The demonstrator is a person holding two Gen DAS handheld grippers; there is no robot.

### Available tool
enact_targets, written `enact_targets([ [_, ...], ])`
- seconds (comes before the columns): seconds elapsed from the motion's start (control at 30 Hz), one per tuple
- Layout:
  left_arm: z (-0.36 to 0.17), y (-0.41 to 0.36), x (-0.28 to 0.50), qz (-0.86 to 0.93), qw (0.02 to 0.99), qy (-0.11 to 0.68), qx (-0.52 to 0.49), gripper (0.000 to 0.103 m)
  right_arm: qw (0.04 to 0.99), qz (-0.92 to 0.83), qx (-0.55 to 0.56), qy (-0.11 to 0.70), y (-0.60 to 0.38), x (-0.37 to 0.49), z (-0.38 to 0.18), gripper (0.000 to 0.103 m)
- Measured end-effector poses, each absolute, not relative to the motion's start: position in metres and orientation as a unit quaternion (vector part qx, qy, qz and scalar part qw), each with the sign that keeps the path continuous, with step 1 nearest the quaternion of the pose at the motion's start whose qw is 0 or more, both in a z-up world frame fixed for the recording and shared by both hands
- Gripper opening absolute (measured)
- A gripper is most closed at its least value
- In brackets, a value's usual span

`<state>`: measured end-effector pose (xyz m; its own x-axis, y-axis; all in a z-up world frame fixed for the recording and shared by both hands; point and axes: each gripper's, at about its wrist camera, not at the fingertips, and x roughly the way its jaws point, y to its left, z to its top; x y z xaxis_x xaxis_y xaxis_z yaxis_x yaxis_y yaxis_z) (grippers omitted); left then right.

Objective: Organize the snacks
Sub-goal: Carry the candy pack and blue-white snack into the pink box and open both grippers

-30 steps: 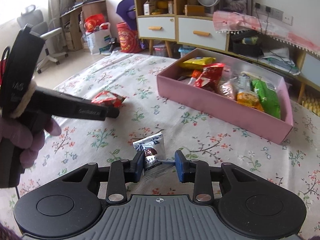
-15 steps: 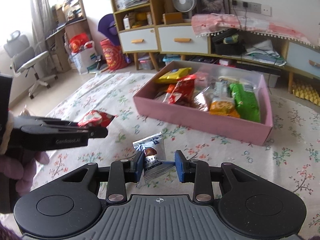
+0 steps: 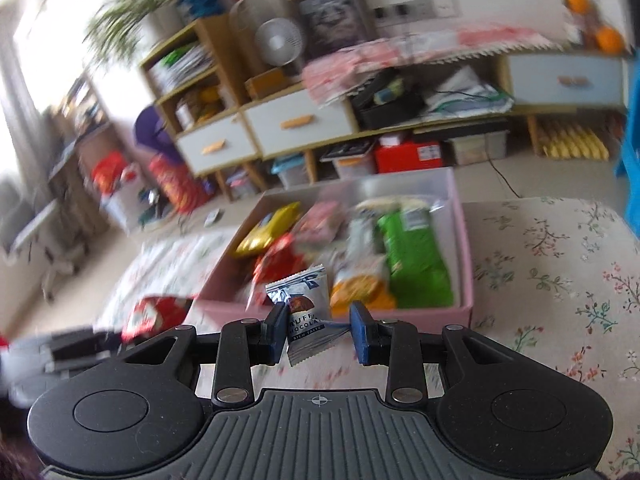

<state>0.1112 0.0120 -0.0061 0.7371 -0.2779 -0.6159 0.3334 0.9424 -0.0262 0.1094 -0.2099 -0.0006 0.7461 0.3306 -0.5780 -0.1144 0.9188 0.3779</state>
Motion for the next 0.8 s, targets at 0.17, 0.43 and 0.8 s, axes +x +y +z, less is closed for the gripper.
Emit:
enact_targets([
  [0.17, -0.004, -0.001, 0.136, -0.178, 0.928, 0.319, 0.071, 0.026, 0.917, 0.100, 0.198, 0.331, -0.230, 0.135, -0.008, 0.031],
  [0.43, -0.018, -0.002, 0.156, -0.174, 0.917, 0.350, 0.084, 0.026, 0.915, 0.107, 0.212, 0.326, -0.234, 0.167, -0.017, 0.031],
  [0.8, -0.027, -0.008, 0.164, -0.184, 0.909, 0.359, 0.107, 0.027, 0.915, 0.115, 0.207, 0.327, -0.228, 0.186, -0.025, 0.032],
])
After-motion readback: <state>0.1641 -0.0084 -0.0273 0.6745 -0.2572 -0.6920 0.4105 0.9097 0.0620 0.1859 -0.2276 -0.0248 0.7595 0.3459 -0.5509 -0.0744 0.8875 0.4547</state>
